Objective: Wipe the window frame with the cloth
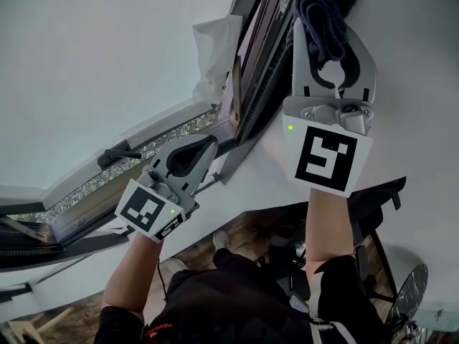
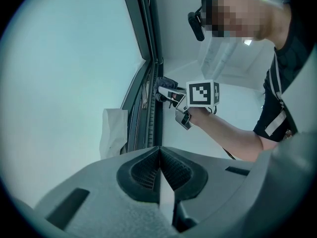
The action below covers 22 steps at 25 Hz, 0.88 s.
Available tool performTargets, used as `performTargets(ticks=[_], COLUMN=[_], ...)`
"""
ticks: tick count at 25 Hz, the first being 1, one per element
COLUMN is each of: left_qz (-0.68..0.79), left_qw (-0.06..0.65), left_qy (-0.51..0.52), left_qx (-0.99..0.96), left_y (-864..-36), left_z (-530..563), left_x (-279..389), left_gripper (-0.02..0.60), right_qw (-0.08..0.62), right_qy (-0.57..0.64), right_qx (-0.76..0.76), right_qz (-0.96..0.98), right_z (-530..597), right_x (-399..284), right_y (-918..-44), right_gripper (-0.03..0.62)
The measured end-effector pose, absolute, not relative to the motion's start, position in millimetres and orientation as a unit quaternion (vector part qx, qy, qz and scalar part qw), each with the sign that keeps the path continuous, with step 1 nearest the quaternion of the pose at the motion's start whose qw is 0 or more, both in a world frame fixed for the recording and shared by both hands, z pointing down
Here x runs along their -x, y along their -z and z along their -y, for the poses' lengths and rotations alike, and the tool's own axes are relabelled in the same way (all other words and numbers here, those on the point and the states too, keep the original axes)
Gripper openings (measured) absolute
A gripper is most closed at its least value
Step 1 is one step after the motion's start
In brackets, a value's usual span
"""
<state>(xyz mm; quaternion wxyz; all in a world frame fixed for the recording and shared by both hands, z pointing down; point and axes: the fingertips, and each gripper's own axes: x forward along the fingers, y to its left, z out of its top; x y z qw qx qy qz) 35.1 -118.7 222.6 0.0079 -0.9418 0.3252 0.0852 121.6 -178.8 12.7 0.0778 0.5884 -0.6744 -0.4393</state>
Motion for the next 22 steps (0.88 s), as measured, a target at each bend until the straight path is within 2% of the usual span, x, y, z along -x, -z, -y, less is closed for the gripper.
performTargets(ticks=[22], left_qz=[-0.314], left_qw=[-0.045], left_qy=[-0.064], left_qx=[0.946], left_y=[-277], left_z=[115], left_x=[-36], left_gripper=[0.020], right_qw=[0.122], right_qy=[0.401], right_qx=[-0.586], right_qz=[0.693], right_z=[192], right_x=[-119], right_y=[-93], right_gripper=[0.103])
